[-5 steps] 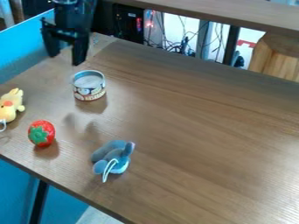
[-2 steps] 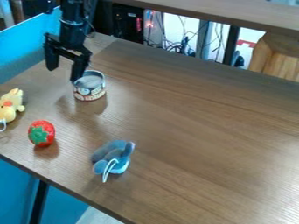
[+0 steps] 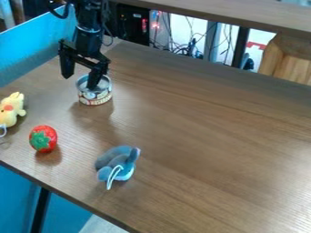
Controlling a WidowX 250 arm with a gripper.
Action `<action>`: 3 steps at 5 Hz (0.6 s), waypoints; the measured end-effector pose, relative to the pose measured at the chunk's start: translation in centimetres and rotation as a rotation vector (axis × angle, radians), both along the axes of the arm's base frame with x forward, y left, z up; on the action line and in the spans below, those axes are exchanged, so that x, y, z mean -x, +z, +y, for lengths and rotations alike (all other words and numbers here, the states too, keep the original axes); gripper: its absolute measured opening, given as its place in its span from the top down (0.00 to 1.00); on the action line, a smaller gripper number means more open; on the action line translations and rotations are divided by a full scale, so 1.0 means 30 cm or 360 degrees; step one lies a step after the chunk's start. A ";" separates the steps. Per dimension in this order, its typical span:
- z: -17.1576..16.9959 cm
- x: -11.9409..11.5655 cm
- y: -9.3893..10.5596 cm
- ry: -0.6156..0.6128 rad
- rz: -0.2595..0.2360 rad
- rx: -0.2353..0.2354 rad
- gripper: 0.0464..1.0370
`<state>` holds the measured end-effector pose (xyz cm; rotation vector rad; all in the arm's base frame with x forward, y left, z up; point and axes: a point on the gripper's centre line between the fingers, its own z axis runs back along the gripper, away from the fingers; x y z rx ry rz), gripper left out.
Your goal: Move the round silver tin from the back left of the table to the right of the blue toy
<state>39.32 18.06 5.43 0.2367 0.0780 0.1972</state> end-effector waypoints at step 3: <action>-0.365 0.062 -0.015 -0.0137 -0.0040 0.0189 0.03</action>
